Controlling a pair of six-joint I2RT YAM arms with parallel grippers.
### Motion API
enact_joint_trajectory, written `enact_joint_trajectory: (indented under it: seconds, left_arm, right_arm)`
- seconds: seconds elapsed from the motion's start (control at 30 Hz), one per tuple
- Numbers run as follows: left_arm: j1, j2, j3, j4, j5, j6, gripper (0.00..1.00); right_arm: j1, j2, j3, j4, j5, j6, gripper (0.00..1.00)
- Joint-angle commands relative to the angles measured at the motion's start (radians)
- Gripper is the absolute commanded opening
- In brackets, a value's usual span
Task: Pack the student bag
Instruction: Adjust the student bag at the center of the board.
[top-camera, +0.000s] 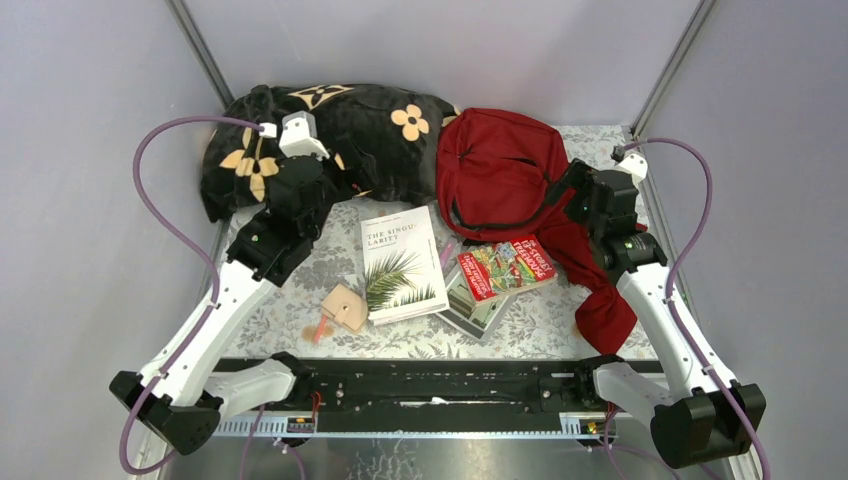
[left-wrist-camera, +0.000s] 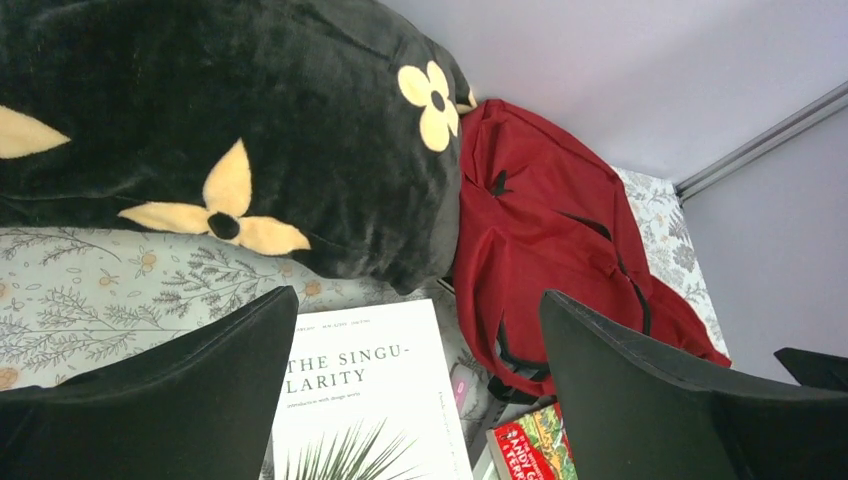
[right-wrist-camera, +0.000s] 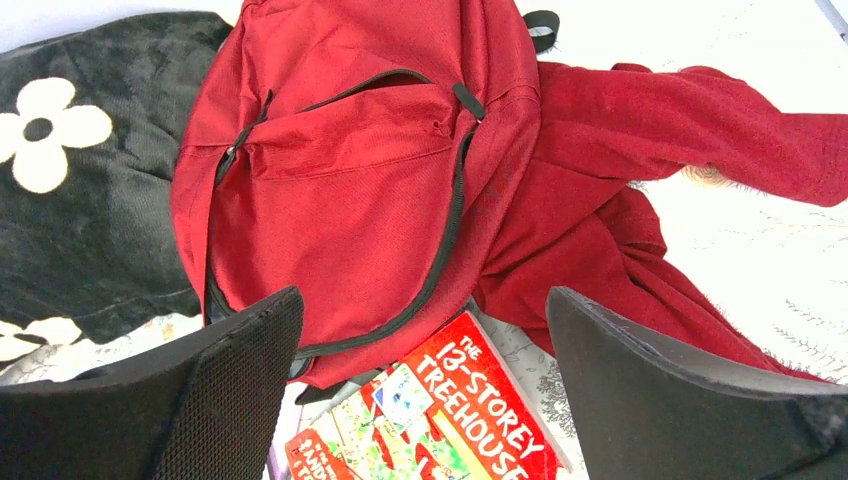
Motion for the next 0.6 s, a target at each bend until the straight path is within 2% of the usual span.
enact_joint_trajectory:
  seconds: [0.0,0.13,0.33,0.57]
  left_arm:
    - [-0.001,-0.036,-0.055,0.086,0.016,0.033,0.99]
    - [-0.001,-0.057,-0.097,0.115,0.054,0.061,0.99]
    - [-0.006,0.005,-0.099,0.101,0.176,0.092,0.99]
    - [-0.144,0.206,-0.053,0.025,0.189,0.072,0.99]
  right_arm:
    - [-0.001,-0.002,0.044,0.034,-0.013,0.017,1.00]
    - [-0.001,0.013,0.047,0.030,-0.027,0.018,1.00]
    - [-0.001,0.034,0.037,0.019,-0.057,0.055,1.00]
    - [-0.001,0.085,0.038,-0.077,-0.070,0.065,1.00]
